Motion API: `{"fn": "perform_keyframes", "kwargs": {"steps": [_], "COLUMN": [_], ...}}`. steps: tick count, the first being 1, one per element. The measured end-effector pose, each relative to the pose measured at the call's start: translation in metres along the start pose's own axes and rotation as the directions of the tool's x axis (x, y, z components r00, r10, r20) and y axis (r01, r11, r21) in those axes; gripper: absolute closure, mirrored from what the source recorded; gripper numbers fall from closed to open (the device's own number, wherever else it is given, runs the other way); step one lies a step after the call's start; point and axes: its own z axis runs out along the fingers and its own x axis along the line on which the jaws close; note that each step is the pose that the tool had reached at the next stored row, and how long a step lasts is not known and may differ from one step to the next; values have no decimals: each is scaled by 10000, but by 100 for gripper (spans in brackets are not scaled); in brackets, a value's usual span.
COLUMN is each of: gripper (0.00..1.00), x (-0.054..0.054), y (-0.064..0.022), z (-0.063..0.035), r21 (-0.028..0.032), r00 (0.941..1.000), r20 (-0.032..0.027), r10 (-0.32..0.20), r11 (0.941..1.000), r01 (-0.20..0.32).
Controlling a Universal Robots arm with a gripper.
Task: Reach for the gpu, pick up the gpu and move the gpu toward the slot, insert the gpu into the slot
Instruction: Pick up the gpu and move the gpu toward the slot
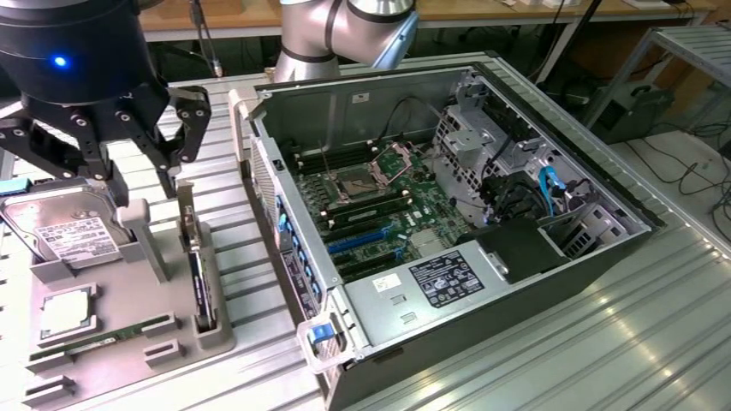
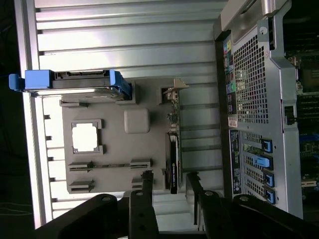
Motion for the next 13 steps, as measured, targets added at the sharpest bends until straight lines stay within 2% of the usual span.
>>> {"fn": "perform_keyframes", "kwargs": {"steps": [2,3,5,7,9,10,11,13], "gripper": [46,46,34,34,34,34,34,34], "x": [0,0,-29,-60,-64,-64,-63,-62], "y": [0,0,2,3,9,17,26,33], "z": [0,0,7,20,36,46,53,61], "r21": [0,1,22,66,121,163,241,437], "r00": [10000,10000,9999,9998,9997,9997,9997,9997], "r20": [0,-4,-107,-196,-208,-206,-203,-190], "r10": [-1,-1,-45,-93,-113,-120,-129,-137], "r11": [10000,10000,10000,9999,9999,9998,9996,9989], "r01": [1,1,45,95,116,124,134,145]}}
